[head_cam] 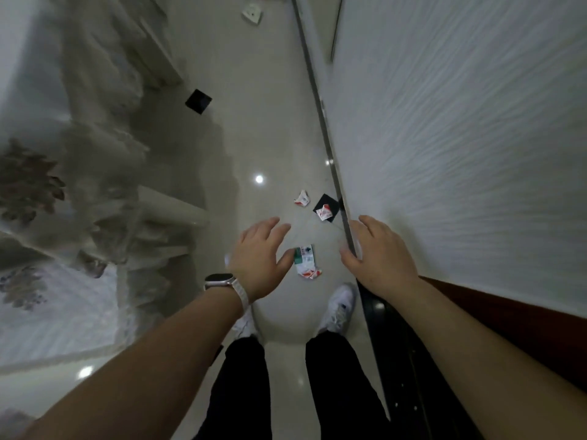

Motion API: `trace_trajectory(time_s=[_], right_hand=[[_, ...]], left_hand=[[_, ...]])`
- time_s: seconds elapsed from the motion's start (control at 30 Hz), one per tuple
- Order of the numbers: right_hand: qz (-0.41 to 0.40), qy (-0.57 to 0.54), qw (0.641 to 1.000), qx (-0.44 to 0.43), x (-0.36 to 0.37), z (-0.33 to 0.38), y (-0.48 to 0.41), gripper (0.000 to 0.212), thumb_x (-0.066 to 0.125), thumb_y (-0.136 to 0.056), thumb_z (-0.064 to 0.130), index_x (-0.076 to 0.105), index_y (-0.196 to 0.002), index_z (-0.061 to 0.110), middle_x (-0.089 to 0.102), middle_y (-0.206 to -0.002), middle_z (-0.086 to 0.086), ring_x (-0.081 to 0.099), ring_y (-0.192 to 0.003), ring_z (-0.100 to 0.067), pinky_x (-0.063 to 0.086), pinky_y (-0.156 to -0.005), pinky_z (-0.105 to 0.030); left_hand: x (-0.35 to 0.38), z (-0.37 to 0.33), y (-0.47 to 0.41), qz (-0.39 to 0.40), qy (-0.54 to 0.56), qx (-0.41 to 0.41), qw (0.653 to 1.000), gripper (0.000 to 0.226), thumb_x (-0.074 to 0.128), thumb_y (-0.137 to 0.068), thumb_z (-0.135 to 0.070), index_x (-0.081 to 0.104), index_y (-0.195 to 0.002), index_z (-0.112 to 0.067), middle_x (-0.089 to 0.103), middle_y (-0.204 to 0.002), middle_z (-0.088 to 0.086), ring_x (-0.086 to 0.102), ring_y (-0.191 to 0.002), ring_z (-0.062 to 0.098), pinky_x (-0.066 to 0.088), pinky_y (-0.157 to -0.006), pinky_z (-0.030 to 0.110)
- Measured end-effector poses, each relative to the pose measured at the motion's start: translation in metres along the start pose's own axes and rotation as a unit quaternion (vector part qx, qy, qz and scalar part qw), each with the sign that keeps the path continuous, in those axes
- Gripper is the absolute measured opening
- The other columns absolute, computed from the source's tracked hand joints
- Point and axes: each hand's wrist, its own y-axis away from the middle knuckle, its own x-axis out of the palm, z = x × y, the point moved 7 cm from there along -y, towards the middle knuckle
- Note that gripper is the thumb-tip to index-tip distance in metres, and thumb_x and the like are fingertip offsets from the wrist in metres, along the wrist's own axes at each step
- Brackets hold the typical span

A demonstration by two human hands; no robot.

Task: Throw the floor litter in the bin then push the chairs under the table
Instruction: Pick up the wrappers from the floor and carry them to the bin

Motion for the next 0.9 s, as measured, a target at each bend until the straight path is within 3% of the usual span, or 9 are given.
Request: trace_trajectory(time_s=[0.1, 0.37, 0.63, 0.8, 0.9], right_hand=[[0.004, 0.002, 1.000, 0.007, 0.043, -0.012, -0.023, 0.060, 0.052, -0.089, 0.045, 0.049, -0.138, 0.009, 0.048, -0.143, -0.015, 0.046, -0.129, -0.032, 0.041, -0.102, -0.043], [0.000, -0.005, 1.000, 0.005, 0.196, -0.063, -0.113, 0.057, 0.057, -0.091, 0.038, 0.048, -0.138, 0.009, 0.047, -0.144, -0.014, 0.044, -0.130, -0.031, 0.039, -0.105, -0.044], [0.076, 0.058, 0.993, -0.072, 0.351, -0.141, -0.230, 0.064, 0.057, -0.092, 0.043, 0.039, -0.146, 0.015, 0.037, -0.151, -0.008, 0.039, -0.134, -0.027, 0.036, -0.107, -0.040], [0.094, 0.113, 0.982, -0.121, 0.403, -0.174, -0.290, 0.062, 0.057, -0.092, 0.042, 0.039, -0.145, 0.013, 0.042, -0.145, -0.009, 0.046, -0.126, -0.029, 0.044, -0.098, -0.043], [0.119, 0.110, 0.981, -0.109, 0.436, -0.196, -0.314, 0.065, 0.060, -0.091, 0.039, 0.036, -0.147, 0.015, 0.037, -0.148, -0.007, 0.042, -0.130, -0.028, 0.043, -0.101, -0.042]], left_hand=[[0.046, 0.027, -0.028, 0.011, 0.002, 0.005, 1.000, 0.052, 0.052, -0.096, -0.043, 0.045, -0.143, -0.024, 0.042, -0.151, 0.004, 0.039, -0.136, 0.026, 0.028, -0.112, 0.042], [0.216, 0.102, -0.111, 0.034, 0.017, 0.016, 0.999, 0.052, 0.053, -0.094, -0.042, 0.047, -0.142, -0.022, 0.045, -0.149, 0.005, 0.040, -0.136, 0.026, 0.031, -0.111, 0.043], [0.382, 0.183, -0.191, 0.045, 0.032, -0.026, 0.998, 0.055, 0.055, -0.095, -0.042, 0.045, -0.144, -0.020, 0.045, -0.147, 0.003, 0.040, -0.134, 0.023, 0.037, -0.109, 0.039], [0.453, 0.198, -0.231, 0.068, 0.060, 0.026, 0.996, 0.054, 0.058, -0.093, -0.043, 0.049, -0.141, -0.018, 0.050, -0.142, 0.003, 0.046, -0.127, 0.023, 0.040, -0.104, 0.036], [0.485, 0.202, -0.249, 0.092, 0.049, 0.052, 0.993, 0.060, 0.061, -0.090, -0.048, 0.046, -0.142, -0.020, 0.050, -0.141, 0.003, 0.048, -0.124, 0.023, 0.043, -0.102, 0.037]])
